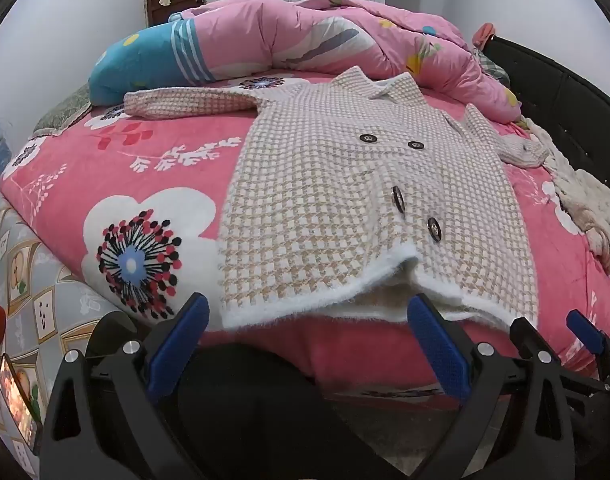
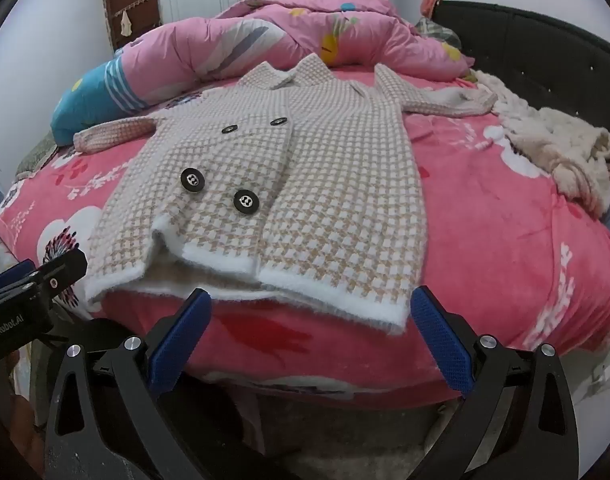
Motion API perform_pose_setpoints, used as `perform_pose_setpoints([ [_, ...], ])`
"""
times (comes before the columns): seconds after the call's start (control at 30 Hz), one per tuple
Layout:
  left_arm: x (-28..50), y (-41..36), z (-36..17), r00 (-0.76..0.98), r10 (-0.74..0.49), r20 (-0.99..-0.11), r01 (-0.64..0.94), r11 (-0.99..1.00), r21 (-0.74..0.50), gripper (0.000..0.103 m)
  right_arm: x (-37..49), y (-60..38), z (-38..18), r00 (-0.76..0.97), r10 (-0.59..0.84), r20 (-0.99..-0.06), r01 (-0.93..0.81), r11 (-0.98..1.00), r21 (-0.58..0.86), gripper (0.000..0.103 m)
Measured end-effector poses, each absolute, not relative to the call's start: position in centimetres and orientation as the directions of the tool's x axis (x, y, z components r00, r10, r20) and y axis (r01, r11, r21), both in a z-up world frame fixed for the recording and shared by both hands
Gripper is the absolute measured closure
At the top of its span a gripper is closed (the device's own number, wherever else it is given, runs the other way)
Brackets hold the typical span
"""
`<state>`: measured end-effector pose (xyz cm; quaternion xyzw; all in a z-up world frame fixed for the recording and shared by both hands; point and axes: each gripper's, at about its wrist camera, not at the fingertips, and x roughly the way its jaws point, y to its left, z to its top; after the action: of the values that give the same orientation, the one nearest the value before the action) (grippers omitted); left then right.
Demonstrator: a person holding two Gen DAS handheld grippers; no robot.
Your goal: Fold large clothes
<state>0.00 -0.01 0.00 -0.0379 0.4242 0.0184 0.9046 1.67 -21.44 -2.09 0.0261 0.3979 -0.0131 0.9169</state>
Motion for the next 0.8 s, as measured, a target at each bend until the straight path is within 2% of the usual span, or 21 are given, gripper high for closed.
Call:
perform_pose_setpoints([
  [0.8, 0.2, 0.5, -0.5, 0.627, 0.005, -0.779, -0.078, 0.995, -0.056, 0.005, 1.7, -21.1, -1.6, 0.675, -0.001, -0.738, 0.046, 0.998, 0.041, 0.007],
])
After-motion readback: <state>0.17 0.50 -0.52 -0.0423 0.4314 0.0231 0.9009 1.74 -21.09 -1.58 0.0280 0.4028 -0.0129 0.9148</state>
